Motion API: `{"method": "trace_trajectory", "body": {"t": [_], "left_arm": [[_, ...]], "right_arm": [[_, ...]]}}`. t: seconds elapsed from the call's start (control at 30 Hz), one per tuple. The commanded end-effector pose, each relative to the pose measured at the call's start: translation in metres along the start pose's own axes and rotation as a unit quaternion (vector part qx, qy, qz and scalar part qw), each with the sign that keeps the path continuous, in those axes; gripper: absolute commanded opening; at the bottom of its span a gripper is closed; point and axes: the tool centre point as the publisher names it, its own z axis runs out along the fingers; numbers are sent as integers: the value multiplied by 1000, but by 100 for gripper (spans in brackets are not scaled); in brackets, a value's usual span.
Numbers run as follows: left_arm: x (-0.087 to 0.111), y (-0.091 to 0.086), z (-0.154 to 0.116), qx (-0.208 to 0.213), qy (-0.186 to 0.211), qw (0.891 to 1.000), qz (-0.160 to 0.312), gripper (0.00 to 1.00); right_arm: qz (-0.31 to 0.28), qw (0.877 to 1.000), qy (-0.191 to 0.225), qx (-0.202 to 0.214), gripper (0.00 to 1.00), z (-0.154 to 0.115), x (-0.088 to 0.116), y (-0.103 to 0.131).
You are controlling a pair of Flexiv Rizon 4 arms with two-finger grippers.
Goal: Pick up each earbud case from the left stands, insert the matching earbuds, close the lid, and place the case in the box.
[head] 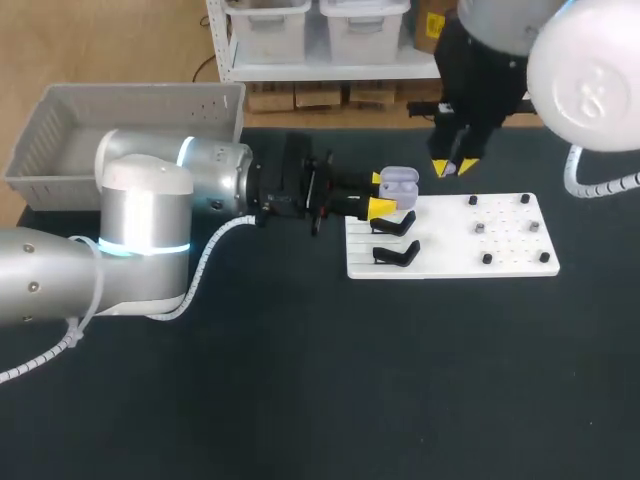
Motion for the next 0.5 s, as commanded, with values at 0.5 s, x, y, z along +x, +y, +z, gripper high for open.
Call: {"method": "trace_trajectory", "body": {"t": [0.5], "left_arm": [[0, -1, 0, -2, 0, 1000, 1, 0]], "right_arm": [[-132, 991, 32, -2, 0, 15, -5, 41]]}}
